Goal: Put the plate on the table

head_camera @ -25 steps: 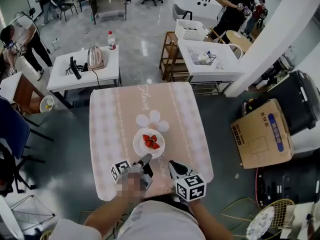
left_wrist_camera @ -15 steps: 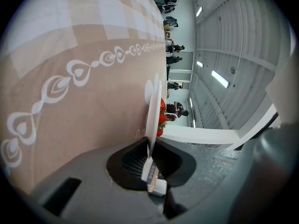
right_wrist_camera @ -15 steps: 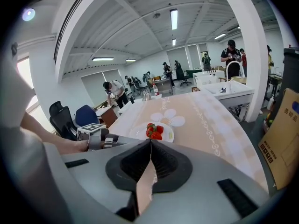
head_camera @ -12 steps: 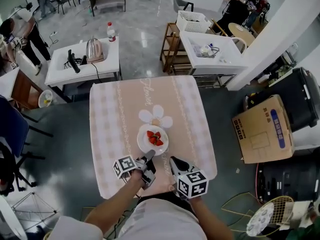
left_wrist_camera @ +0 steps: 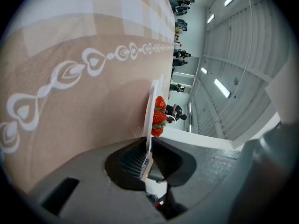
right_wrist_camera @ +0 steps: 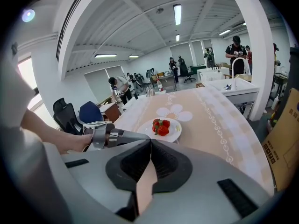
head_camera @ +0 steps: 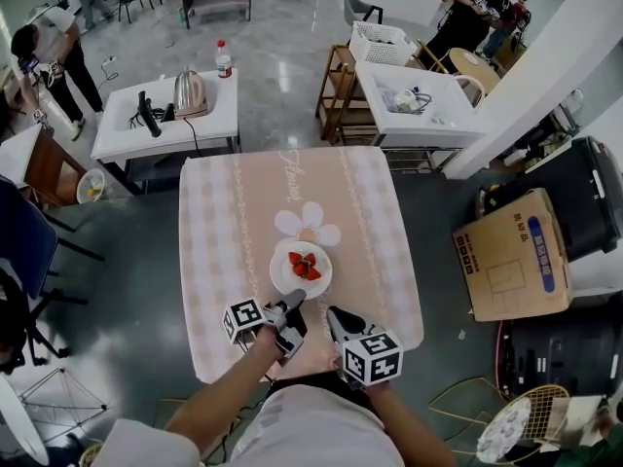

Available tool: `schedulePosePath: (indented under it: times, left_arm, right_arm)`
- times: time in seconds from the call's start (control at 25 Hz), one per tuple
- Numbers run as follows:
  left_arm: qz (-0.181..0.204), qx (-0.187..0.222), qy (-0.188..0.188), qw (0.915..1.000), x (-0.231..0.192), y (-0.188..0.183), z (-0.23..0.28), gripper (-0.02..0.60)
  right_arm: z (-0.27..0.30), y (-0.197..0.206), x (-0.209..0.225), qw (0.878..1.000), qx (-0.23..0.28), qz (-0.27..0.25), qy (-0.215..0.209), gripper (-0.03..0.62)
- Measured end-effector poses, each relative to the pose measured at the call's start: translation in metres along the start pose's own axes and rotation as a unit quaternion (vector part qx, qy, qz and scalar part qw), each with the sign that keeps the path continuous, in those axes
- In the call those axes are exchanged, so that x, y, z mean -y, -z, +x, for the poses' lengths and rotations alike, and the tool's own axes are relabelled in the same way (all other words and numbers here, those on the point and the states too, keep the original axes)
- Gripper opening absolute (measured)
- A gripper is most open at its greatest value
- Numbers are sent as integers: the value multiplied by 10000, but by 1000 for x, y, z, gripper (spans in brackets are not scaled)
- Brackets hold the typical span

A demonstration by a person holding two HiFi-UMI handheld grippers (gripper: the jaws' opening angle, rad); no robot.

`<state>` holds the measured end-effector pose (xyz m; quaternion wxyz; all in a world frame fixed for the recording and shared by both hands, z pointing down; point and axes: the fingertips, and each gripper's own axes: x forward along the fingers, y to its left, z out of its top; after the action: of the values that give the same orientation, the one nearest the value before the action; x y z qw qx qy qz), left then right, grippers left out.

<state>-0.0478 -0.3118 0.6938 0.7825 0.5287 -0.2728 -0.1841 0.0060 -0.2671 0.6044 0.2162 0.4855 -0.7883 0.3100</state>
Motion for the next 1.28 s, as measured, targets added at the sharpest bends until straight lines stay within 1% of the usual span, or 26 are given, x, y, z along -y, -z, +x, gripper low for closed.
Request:
schedulePosePath:
  times: [0.08,0.16,0.24,0.32,0.44,0.52,0.6,0.68,0.8,0.88,0.92,0.96,1.16,1.28]
  left_arm:
    - [-25,-47,19,10000,0,2,0,32]
    - [93,-96,-32,9999,1,4,-1,34]
    - [375,-135,-177,9990,2,6,-2,50]
    - [730,-163,-386,9965,1,7,-5,77]
    - [1297,-155,-705,9889,0,3,-8,113]
    - [1604,-127,-884,9830,2,1,-11,139]
    - [1889,-100,-1083,9759,3,0,-15,155]
    - [2222,-102,-1330,9658,3,-2,-19,174]
    - [2774,-149,-1748,9446,1,-5,-22,199]
    - [3018,-146,-1996,9321,-2,-6,-25,214]
    - [3079,-134,-2075,9284,-3,-7,-27,223]
    - [3111,-125,-2116,9264,-4,-8,-28,231]
    - [3189,-93,-2141,9233,-4,-9,-32,232]
    - [3220,-39,-2091,9234,1,-6,-33,232]
  right_arm:
    - [0,0,1,10000,-4,-5,4,5]
    - [0,0,1,10000,-4,-14,11,5]
    - [0,0,0,10000,-11,-27,1,5]
    - [0,1,-1,10000,-23,-41,-30,5]
    - [1,3,-2,10000,-55,-46,-67,5]
    - [0,6,-1,9999,-68,-14,-75,5]
    - [0,9,-1,9999,-78,18,-80,5]
    - [0,11,-1,9999,-85,25,-93,5]
    - [-1,9,-3,9999,-60,16,-128,5]
    - [-2,9,-4,9999,-47,13,-156,5]
    - [-2,9,-4,9998,-51,18,-168,5]
    - [-3,10,-4,9998,-56,28,-178,5]
    - [-5,12,-2,9998,-44,60,-199,5]
    - [-5,11,-1,9997,-34,42,-236,5]
